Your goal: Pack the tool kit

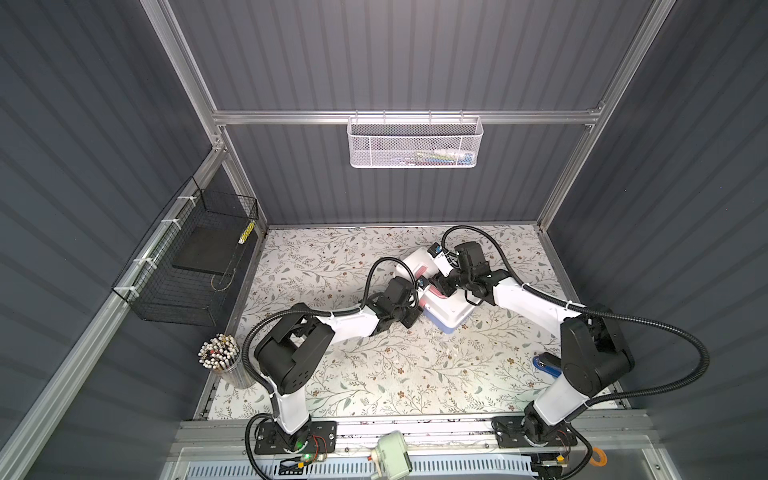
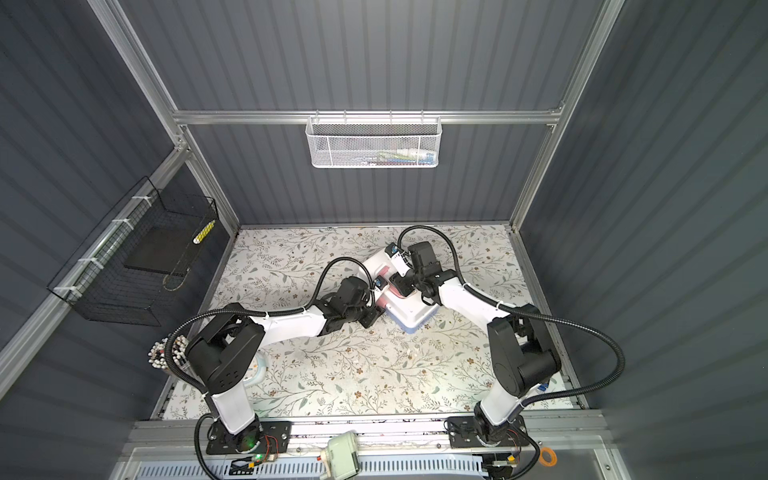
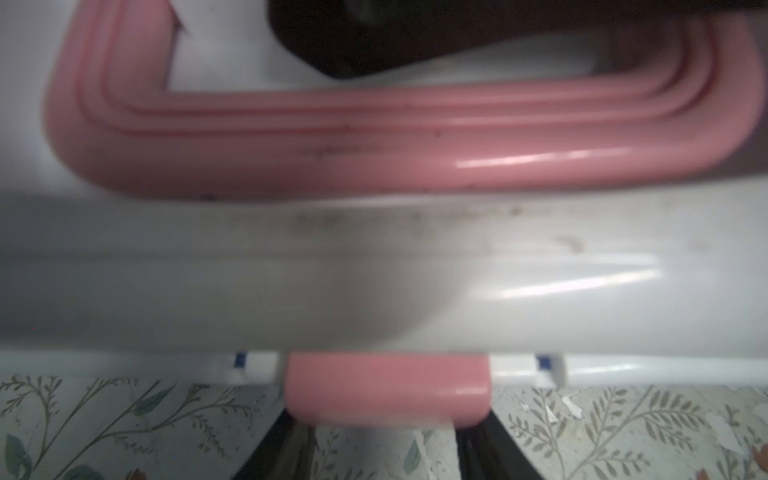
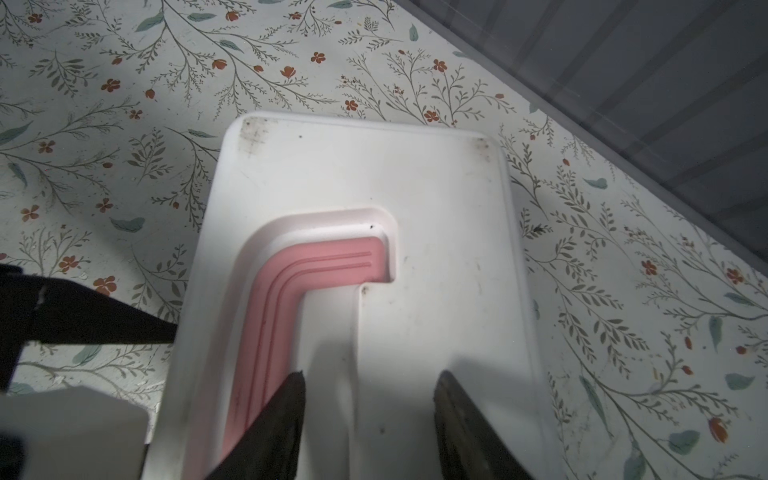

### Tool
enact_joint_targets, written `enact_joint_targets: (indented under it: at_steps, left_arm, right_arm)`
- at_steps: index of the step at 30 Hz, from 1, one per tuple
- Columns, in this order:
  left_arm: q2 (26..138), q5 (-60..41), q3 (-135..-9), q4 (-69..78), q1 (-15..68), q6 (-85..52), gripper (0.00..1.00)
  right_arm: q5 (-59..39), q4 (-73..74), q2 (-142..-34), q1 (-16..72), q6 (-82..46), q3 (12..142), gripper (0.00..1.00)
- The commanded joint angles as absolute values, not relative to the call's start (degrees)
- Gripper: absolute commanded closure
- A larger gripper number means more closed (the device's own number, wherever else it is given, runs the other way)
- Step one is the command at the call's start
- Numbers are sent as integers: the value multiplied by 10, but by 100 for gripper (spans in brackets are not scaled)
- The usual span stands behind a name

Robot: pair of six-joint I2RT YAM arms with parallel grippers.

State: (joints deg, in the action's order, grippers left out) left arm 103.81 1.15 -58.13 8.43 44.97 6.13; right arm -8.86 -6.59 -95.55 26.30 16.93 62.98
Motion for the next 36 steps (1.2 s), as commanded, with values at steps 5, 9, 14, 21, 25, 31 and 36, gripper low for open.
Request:
enact_joint_targets:
  at_steps: [5, 9, 14, 21, 25, 31, 36]
  left_arm:
    - [1061, 23, -605, 194, 452, 65, 70]
    - [1071, 22, -601, 214, 451, 64, 70]
    - [1073, 23, -588, 255, 451, 64, 70]
    - [1078, 19, -570, 305, 451, 61, 70]
    - [1078, 17, -558, 322, 451, 59, 66]
    - [1059, 23, -542, 317, 451, 61, 48]
    - [1043, 21, -542, 287, 451, 65, 39]
  right_arm:
    - [-101, -317, -1026, 272, 138, 556, 49]
    - [-101, -320, -1028, 273, 137, 556, 50]
    - [-104, -326, -1031, 277, 137, 557, 52]
    - [-101, -340, -1037, 282, 138, 563, 54]
    - [-99, -346, -1041, 284, 135, 566, 54]
    - [-94, -355, -1049, 284, 127, 577, 55]
    - [-90, -355, -1051, 284, 117, 579, 55]
